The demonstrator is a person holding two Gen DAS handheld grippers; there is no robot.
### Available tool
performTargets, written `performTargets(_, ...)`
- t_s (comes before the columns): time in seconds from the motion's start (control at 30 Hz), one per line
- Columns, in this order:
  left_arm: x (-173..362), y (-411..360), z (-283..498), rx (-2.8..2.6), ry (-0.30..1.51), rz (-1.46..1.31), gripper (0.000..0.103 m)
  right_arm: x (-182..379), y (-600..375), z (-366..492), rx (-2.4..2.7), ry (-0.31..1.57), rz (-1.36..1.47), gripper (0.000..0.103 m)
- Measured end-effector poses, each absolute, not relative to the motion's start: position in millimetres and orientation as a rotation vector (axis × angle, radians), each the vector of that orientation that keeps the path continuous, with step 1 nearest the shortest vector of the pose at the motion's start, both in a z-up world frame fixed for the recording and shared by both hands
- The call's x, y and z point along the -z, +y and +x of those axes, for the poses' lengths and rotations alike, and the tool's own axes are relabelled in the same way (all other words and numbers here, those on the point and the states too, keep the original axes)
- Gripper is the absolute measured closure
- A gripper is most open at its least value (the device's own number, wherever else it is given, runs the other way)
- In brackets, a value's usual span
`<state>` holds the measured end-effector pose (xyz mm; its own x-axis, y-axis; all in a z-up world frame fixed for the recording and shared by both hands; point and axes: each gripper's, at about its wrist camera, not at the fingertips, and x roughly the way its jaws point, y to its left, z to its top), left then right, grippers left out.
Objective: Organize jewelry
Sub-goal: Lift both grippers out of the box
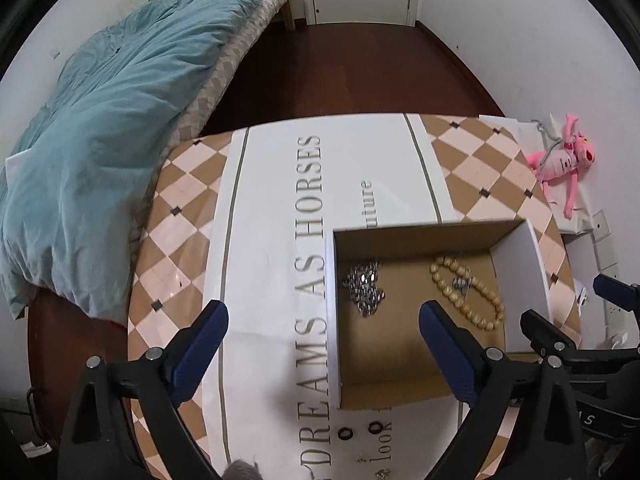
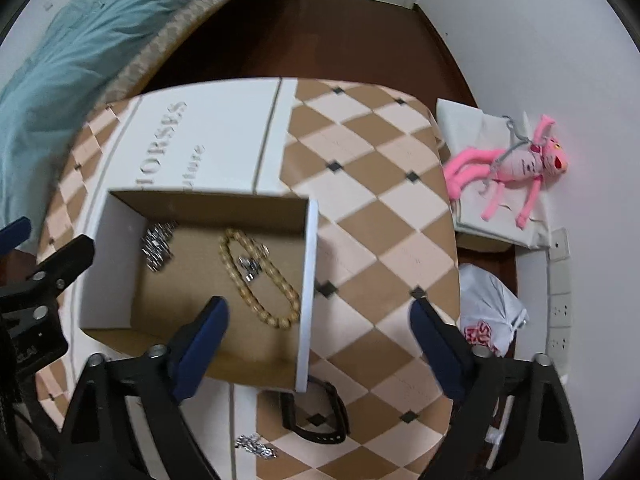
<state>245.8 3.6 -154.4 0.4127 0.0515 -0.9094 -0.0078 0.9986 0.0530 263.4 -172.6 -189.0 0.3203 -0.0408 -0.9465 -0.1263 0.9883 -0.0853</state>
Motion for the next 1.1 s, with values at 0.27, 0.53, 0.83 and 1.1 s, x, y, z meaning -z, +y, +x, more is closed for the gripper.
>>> performTargets(0.27,154.7,0.6,235.3,-0.046,1.137,0.006,0.005,195.2,-179.2,251.2,-0.022,1.219,-0.143,0.003)
performTargets(0.53,129.7,-2.0,221.1,-0.051,1.086,-0.001,0.005,171.0,-181.5,239.5,-0.012,1.159,-0.126,0.003)
performTargets(0.83,87.3,-4.2,192.5,-0.042,1.007,-0.014,0.005,120.3,-190.2,208.1,-0.002,1.045,-0.098,0.003)
performTargets(1.1,57.3,-1.3,162.5,-0.056,0.955,-0.045,0.005,76.5,-192.8,170.8,-0.044,0.967,-0.062,0.003)
